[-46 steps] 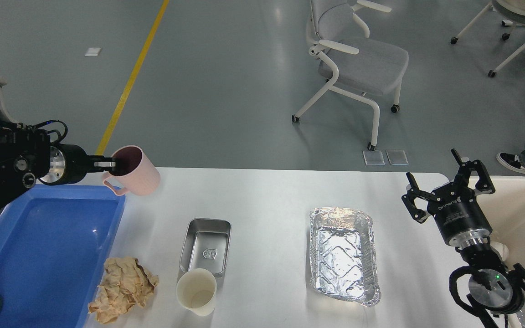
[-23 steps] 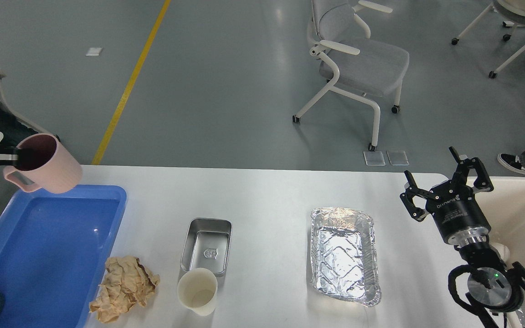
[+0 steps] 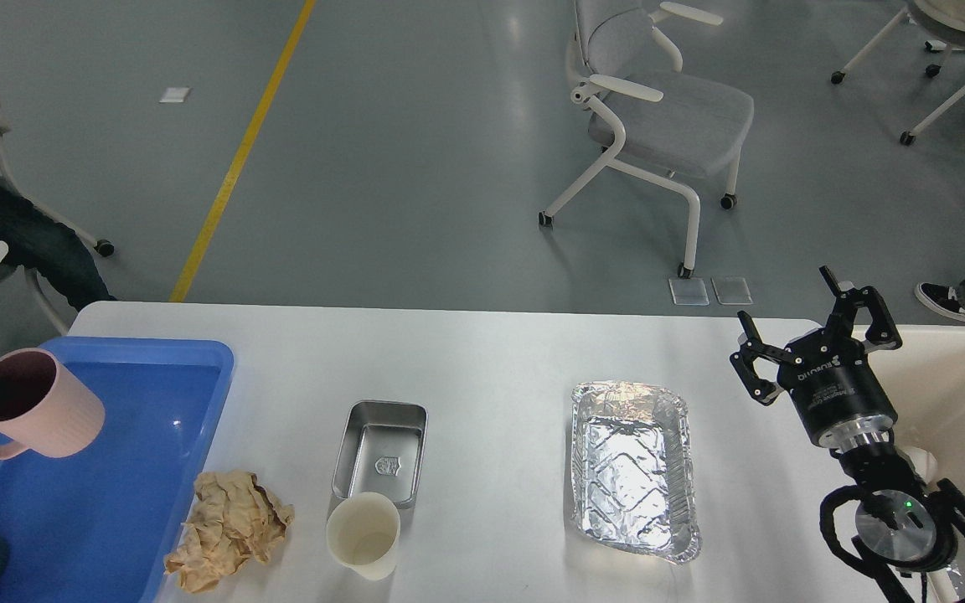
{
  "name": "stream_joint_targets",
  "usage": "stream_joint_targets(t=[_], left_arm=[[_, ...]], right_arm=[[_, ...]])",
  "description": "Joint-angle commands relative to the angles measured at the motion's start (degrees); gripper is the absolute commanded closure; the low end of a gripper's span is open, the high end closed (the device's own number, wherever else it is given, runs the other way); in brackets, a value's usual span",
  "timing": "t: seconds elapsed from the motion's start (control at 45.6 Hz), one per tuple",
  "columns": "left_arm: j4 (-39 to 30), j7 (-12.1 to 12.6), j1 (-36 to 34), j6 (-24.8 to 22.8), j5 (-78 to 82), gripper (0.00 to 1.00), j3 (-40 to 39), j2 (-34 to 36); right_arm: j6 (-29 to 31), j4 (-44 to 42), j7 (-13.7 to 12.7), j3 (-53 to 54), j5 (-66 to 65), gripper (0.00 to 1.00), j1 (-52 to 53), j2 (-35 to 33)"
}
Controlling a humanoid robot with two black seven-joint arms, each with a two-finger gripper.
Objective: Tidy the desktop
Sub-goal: 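Lift the pink mug and lower it into the blue tray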
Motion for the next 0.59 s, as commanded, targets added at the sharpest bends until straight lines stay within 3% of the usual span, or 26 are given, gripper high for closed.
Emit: stream_joint_targets(t=[0.0,0.571], left_arm=[[0.66,0.09,5.82,2.39,0.00,0.98,-0.08,-2.87],[4.00,0.62,15.14,10.04,0.09,0.96,0.09,-9.21]], right_arm=[[0.00,-0.01,0.00,0.02,0.00,0.00,-0.16,-0.01],[0.00,-0.01,0.00,0.55,0.00,0.00,-0.51,-0.10]])
